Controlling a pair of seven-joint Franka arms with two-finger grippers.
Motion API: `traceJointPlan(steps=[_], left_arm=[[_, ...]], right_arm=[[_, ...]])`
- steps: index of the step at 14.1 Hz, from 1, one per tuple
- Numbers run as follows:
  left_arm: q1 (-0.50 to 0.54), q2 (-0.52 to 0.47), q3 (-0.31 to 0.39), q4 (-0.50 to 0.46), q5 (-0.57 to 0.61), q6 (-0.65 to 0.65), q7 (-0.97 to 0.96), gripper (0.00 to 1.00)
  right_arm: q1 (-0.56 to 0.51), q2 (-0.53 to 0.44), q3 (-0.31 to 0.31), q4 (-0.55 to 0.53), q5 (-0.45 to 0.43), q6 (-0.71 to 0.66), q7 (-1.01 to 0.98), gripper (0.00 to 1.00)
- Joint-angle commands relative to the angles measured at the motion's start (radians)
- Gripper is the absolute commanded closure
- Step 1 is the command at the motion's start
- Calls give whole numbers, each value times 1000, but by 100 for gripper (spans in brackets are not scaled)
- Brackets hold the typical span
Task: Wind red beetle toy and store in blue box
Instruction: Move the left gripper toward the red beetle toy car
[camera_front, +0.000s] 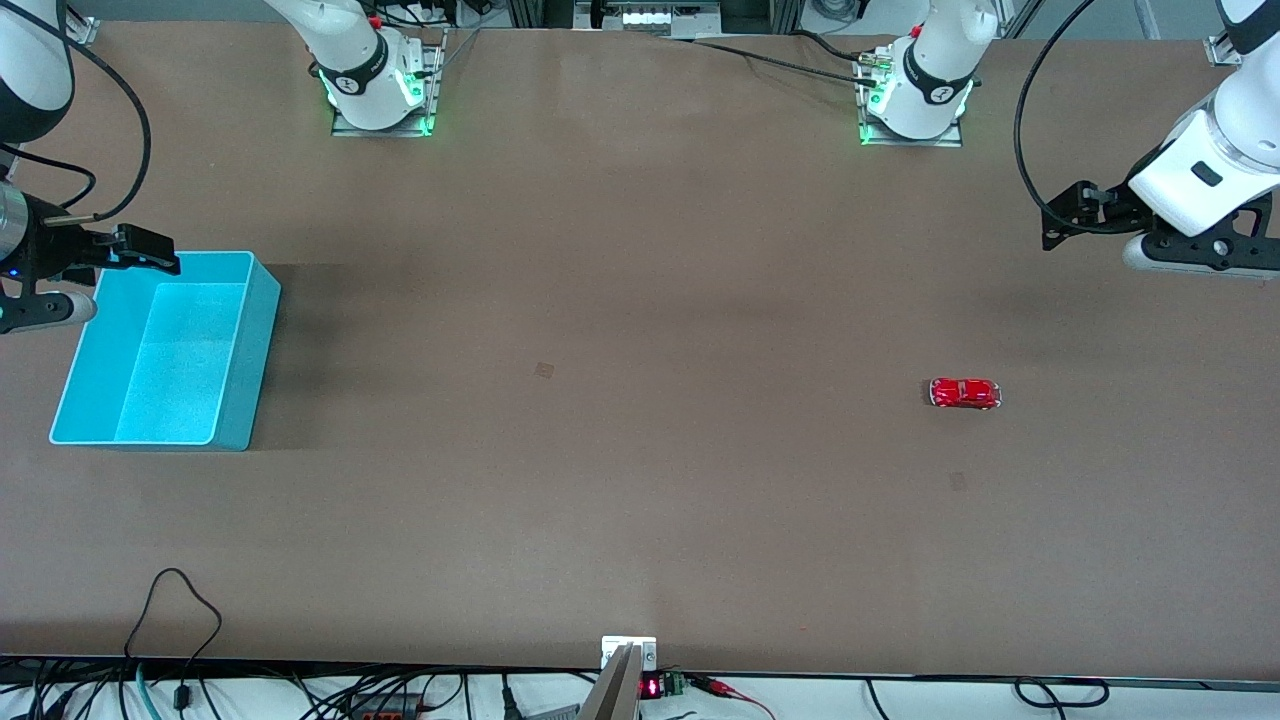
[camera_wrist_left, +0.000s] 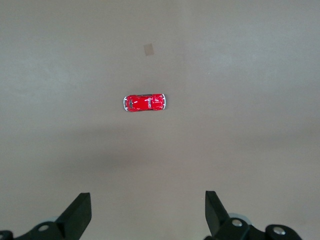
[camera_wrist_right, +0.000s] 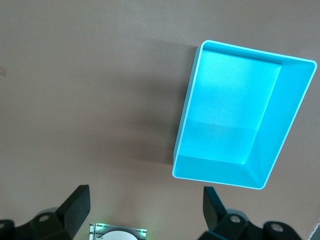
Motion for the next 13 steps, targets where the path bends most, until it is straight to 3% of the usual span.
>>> traceJointPlan(steps=[1,7,13], left_arm=[[-4,-1,-2,22,-17,-124,4,0],[-16,45,-5,25,-17,-240,88,0],[-3,111,-5,10,-14,-153,639,0]], right_arm=[[3,-4,3,11,-15,-20,-10,0],[3,-4,5,13,-15,-24,-10,0],[3,-4,5,13,-15,-24,-12,0]])
